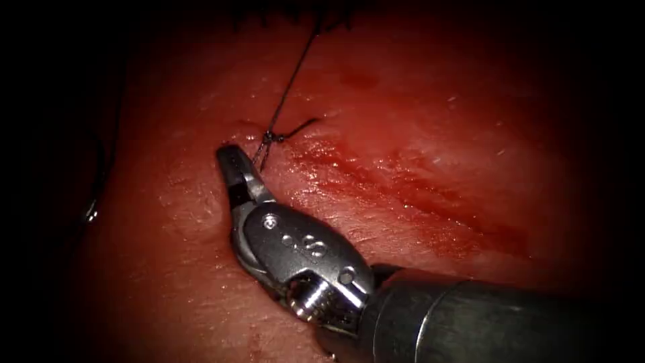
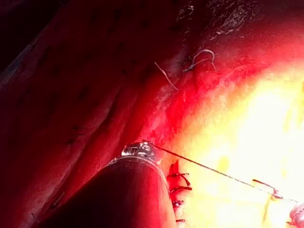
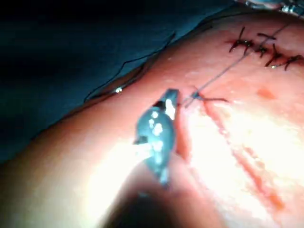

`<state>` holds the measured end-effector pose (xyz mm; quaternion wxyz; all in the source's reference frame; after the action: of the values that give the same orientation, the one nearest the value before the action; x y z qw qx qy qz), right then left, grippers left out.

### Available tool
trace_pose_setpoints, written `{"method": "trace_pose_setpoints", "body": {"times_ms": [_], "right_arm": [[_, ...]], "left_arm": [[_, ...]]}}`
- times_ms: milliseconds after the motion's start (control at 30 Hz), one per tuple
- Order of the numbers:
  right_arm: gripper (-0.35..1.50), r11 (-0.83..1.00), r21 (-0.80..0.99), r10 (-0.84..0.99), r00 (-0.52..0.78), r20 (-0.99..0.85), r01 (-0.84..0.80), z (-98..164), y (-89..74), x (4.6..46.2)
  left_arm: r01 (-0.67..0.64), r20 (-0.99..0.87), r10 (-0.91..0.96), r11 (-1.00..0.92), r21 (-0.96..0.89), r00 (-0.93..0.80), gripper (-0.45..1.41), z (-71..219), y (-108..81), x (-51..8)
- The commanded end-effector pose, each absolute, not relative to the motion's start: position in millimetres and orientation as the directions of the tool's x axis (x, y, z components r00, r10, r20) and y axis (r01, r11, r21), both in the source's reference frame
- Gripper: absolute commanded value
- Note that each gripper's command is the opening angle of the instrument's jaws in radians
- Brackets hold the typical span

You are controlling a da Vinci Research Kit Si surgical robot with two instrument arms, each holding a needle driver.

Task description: Wound Closure

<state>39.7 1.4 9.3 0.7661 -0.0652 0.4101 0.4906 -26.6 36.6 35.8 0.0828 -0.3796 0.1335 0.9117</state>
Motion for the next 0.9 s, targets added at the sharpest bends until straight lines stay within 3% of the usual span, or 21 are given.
{"method": "trace_pose_setpoints", "body": {"times_ms": [33,467,900], "right_arm": [[-0.35,0.507,0.309,0.703,0.178,-0.689,-0.804,9.6,0.9,40.2],[-0.35,0.49,0.354,0.7,0.117,-0.704,-0.797,7.5,1.7,39.2],[-0.35,0.486,0.331,0.726,0.162,-0.668,-0.809,9.8,0.7,39.4]], "left_arm": [[-0.252,-0.715,0.047,-0.95,0.183,-0.697,-0.45,36.1,37.1,-27.2],[-0.244,-0.739,0.052,-0.957,0.155,-0.672,-0.45,35.2,36.6,-26.3],[-0.237,-0.724,0.027,-0.953,0.19,-0.689,-0.45,35.9,37.3,-27.6]]}}
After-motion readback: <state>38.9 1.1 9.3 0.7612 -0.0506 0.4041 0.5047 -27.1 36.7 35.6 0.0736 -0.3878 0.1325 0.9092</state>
